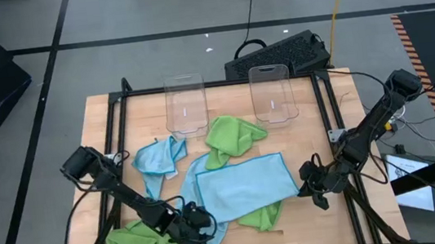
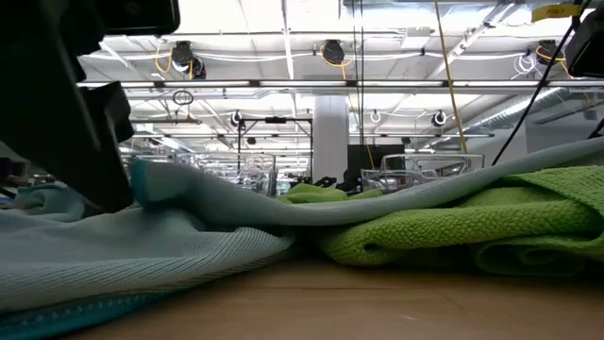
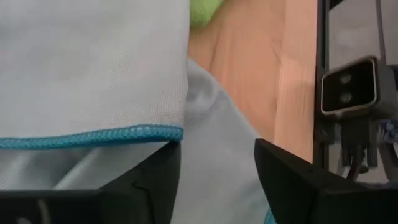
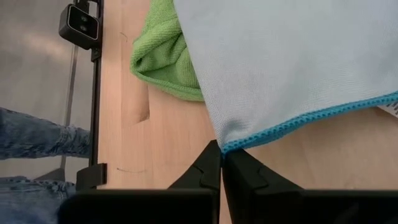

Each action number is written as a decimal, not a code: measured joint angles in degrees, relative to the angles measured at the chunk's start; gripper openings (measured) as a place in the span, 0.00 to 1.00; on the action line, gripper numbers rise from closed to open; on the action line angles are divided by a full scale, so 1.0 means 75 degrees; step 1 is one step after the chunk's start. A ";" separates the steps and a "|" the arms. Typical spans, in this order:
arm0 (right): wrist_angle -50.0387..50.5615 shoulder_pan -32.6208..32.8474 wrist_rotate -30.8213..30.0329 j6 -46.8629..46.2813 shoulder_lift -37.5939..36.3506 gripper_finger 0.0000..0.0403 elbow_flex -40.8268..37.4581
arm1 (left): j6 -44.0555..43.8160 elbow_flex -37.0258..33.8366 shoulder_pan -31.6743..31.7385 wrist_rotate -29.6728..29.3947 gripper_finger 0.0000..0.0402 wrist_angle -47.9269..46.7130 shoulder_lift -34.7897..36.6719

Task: Fold microfiber towels
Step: Fold the right blue microfiber towel

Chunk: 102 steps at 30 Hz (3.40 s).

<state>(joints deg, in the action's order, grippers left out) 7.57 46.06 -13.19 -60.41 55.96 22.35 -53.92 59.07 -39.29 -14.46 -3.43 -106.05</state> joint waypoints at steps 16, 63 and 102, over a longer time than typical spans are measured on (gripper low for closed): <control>-0.0114 0.0006 -0.0002 -0.0252 0.0000 0.00 0.0000 | -0.1944 0.0014 -0.0064 -0.0002 0.39 -0.0772 0.0152; 0.2902 -0.0073 0.2147 -0.0625 -0.1123 0.00 0.0020 | -0.1218 0.0035 0.0513 0.0468 0.00 0.0769 0.0164; 0.0252 0.0240 0.0360 -0.7678 -0.1157 0.46 -0.0108 | -0.0150 0.0026 0.2622 0.2998 0.42 -0.2633 0.2842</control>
<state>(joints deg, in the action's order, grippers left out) 9.47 47.86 -10.49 -118.00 47.29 21.54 -55.04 59.27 -19.62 8.03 -23.18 -84.73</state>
